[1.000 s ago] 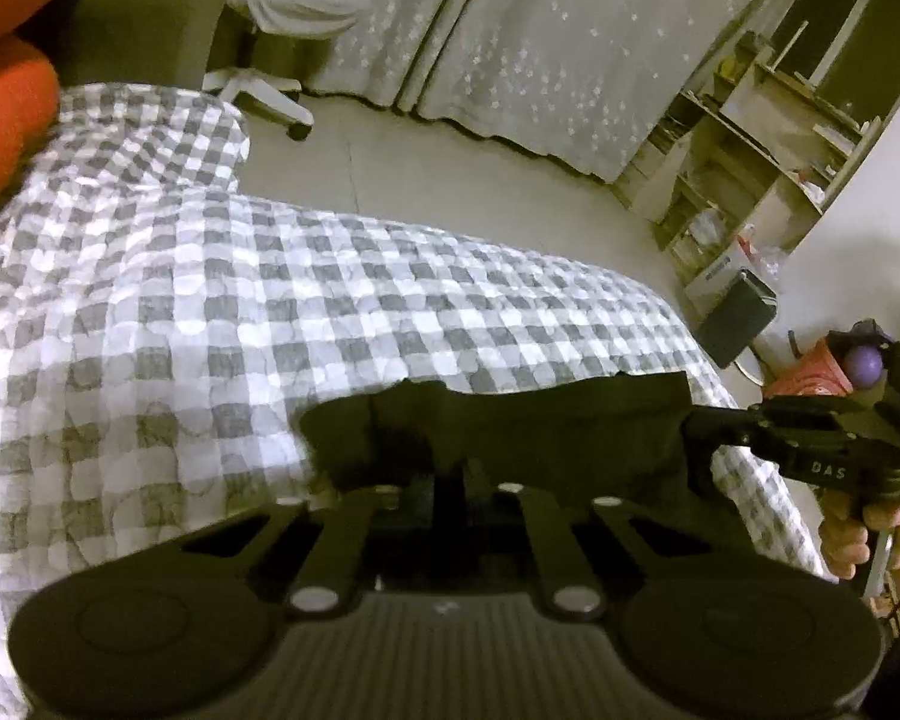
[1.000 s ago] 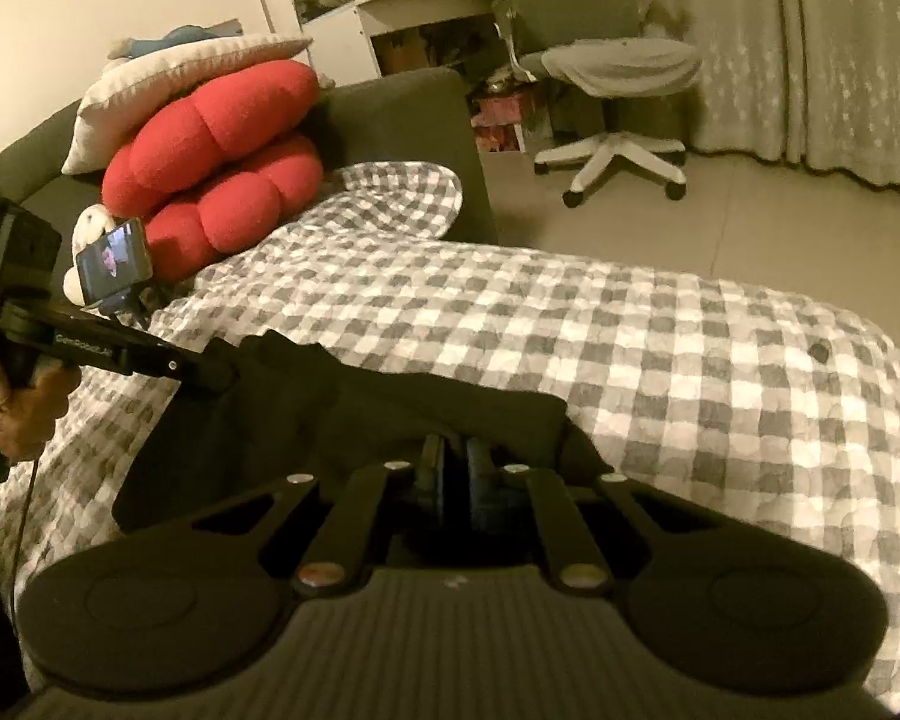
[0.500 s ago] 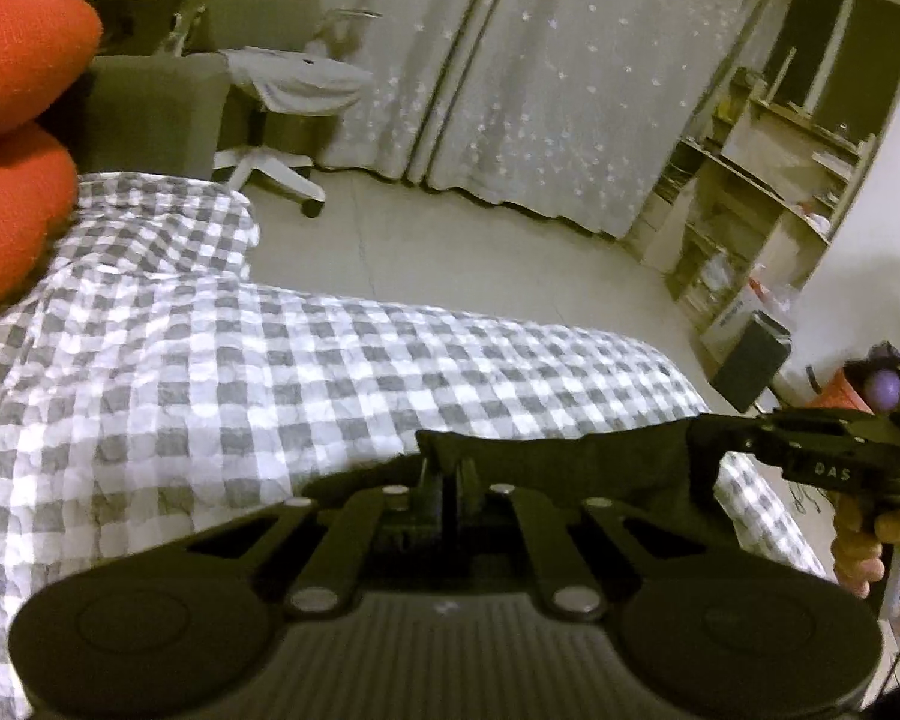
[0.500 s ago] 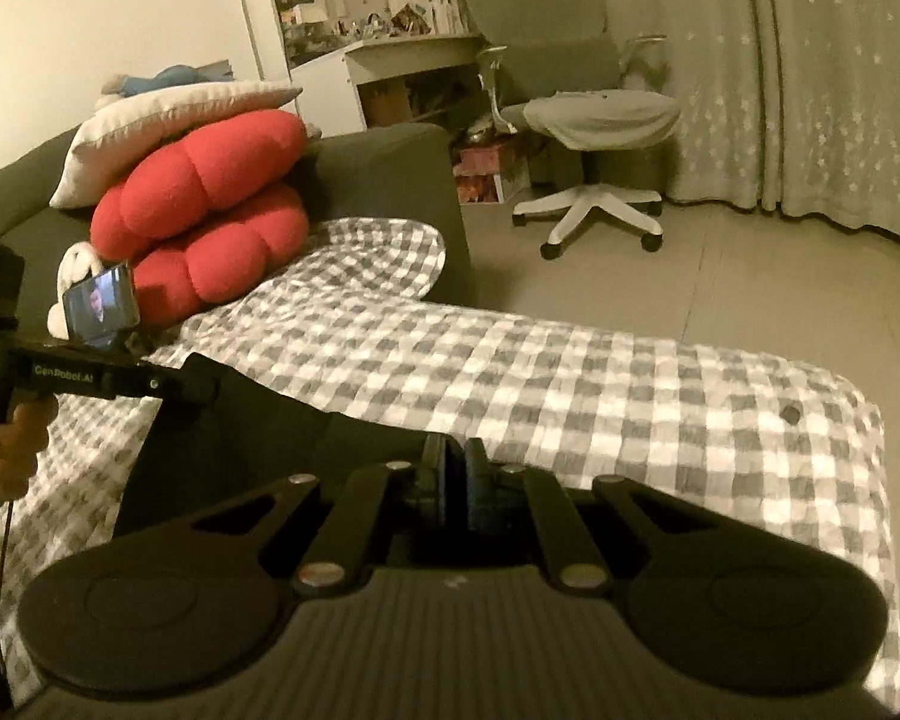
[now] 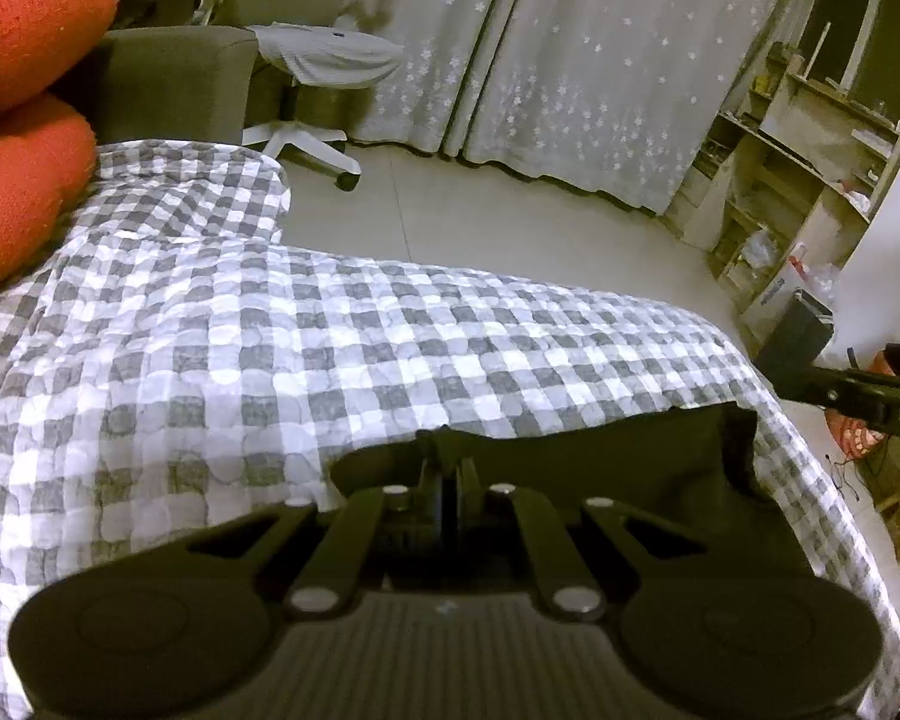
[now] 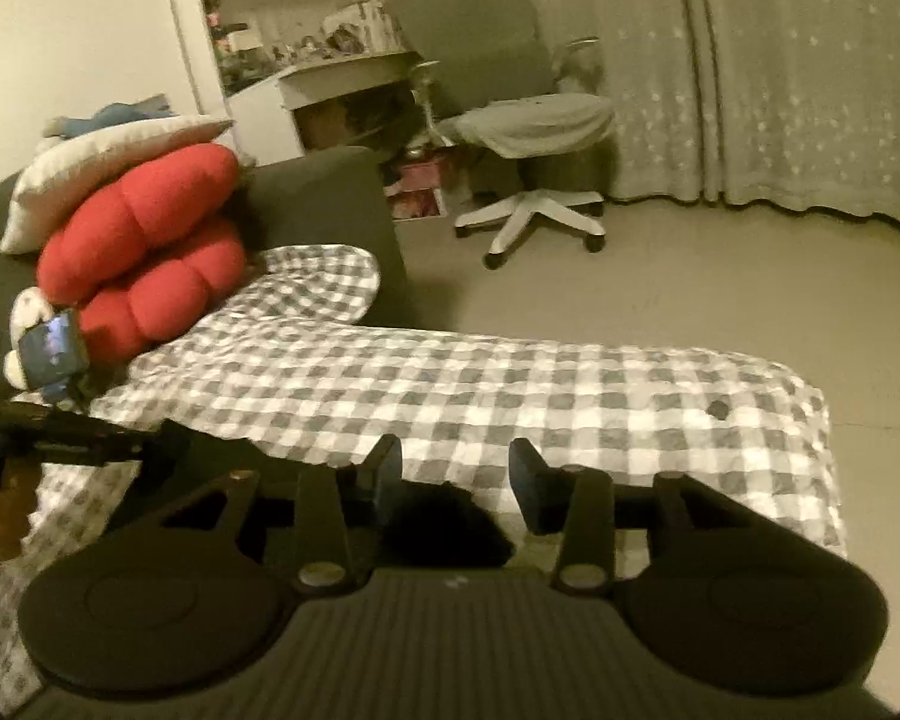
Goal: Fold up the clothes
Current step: 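Open both grippers to release the shirt and raise them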
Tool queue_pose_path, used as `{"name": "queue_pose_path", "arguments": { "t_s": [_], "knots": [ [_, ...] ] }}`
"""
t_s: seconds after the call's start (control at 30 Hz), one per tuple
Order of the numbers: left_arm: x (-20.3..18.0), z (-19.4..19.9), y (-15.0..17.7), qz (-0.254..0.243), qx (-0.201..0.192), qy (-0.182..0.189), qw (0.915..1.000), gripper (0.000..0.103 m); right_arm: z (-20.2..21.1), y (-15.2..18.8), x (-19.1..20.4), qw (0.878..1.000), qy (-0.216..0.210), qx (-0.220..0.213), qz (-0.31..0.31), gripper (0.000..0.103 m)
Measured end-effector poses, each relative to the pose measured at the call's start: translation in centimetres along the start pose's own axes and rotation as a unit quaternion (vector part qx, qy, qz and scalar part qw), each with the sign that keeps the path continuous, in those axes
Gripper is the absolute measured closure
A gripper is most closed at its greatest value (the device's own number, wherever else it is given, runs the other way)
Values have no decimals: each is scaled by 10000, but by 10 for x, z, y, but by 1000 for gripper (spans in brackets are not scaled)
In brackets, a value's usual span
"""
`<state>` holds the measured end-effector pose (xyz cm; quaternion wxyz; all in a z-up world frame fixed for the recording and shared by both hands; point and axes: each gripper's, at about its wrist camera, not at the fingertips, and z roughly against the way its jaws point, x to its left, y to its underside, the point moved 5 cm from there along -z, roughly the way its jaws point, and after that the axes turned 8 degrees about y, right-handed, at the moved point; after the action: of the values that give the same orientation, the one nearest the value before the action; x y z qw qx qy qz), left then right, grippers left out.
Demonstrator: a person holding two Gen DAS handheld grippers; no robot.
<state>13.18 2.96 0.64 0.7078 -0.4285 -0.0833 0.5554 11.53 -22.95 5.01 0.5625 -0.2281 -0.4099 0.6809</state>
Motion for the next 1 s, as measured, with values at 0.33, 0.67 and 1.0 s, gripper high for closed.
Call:
{"name": "queue_pose_path", "arguments": {
  "t_s": [0.33,0.67,1.0],
  "knots": [
    [0,0,4,-35,-51,-68,10000,99,-32,20,35,9949,234,408,888,96],
    [-1,-7,4,-80,-69,-235,9997,99,-36,20,33,9931,651,309,921,97],
    [-4,-10,7,-306,-191,-377,9986,95,-40,22,32,9926,924,332,710,97]
  ]
}}
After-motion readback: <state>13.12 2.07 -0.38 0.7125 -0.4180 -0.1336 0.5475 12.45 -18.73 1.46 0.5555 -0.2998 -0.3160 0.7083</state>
